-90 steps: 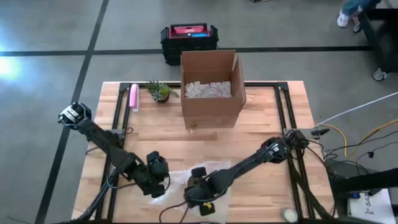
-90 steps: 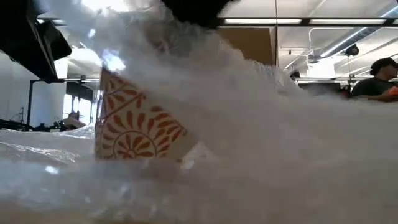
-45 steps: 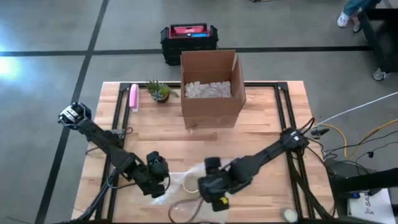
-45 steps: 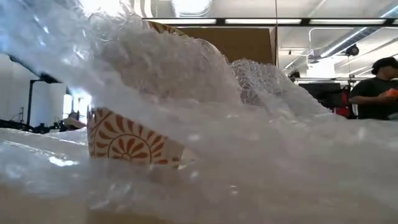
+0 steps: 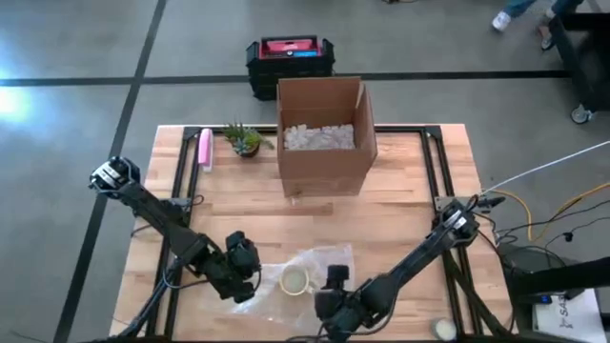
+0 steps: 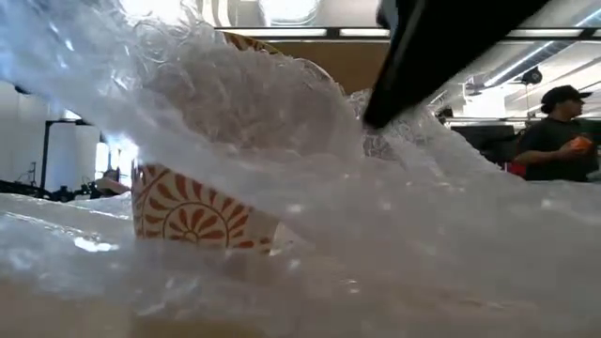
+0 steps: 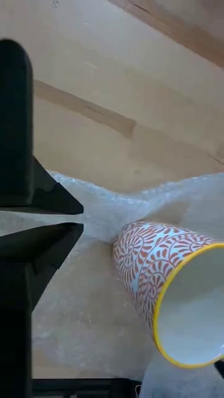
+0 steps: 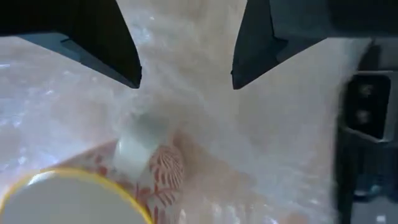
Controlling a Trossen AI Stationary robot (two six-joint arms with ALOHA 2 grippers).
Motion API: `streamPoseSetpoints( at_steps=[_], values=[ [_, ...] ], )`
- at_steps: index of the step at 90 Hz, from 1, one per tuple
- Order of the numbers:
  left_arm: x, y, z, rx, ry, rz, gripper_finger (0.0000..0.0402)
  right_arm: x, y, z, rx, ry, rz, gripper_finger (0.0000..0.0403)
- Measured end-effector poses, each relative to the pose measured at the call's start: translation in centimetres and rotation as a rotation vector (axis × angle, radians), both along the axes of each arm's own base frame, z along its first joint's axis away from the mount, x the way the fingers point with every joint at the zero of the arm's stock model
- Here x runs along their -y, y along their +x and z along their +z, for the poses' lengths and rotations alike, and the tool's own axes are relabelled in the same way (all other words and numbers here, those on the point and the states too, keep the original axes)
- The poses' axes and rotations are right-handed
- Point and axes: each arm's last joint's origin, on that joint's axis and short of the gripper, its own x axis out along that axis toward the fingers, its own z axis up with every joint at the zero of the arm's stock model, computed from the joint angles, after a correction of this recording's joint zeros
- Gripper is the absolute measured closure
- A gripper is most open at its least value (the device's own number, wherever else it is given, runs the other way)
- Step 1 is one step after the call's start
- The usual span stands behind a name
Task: Wrap mug
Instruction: Wrap the yellow mug with a bubble wrap
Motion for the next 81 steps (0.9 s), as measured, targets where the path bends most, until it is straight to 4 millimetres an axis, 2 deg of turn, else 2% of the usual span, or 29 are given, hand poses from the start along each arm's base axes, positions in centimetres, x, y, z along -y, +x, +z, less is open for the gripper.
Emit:
streamPoseSetpoints(
  at_steps=[8, 19, 25, 31, 38, 41, 52, 59, 69, 81],
  values=[
    [0.1, 0.1, 0.1, 0.010, -0.008, 0.000, 0.0381, 0.9, 0.3, -1.6, 0.008, -0.024, -0.042, 0.0184],
    [0.2, 0.2, 0.2, 0.029, -0.021, 0.002, 0.0381, 1.7, 1.0, -1.8, 0.027, -0.036, -0.071, 0.0209],
    [0.2, 0.3, 0.2, 0.035, -0.027, 0.002, 0.0381, 1.8, 0.9, -2.1, -0.002, -0.038, -0.063, 0.0244],
    [0.2, 0.3, 0.2, 0.037, -0.028, 0.002, 0.0381, 1.9, 0.4, -1.9, -0.057, -0.042, -0.048, 0.0296],
    [0.2, 0.3, 0.2, 0.036, -0.028, 0.002, 0.0381, 1.8, -0.6, -0.8, -0.100, -0.054, -0.034, 0.0368],
    [0.2, 0.3, 0.2, 0.037, -0.029, 0.002, 0.0381, 1.6, -1.1, -0.1, -0.109, -0.061, -0.026, 0.0385],
    [0.2, 0.3, 0.3, 0.043, -0.025, 0.006, 0.0381, 1.5, -2.5, 2.8, -0.088, -0.059, -0.029, 0.0386],
    [0.2, 0.4, 0.3, 0.055, -0.021, 0.013, 0.0381, 1.5, -2.9, 5.6, 0.020, -0.049, -0.033, 0.0395],
    [0.6, 0.9, -0.2, 0.077, -0.022, 0.023, 0.0381, 1.6, -1.9, 8.9, 0.240, -0.042, 0.005, 0.0399],
    [1.5, 2.0, -2.0, 0.074, 0.007, 0.000, 0.0381, 1.8, 1.0, 10.0, 0.441, -0.023, 0.113, 0.0402]
  ],
)
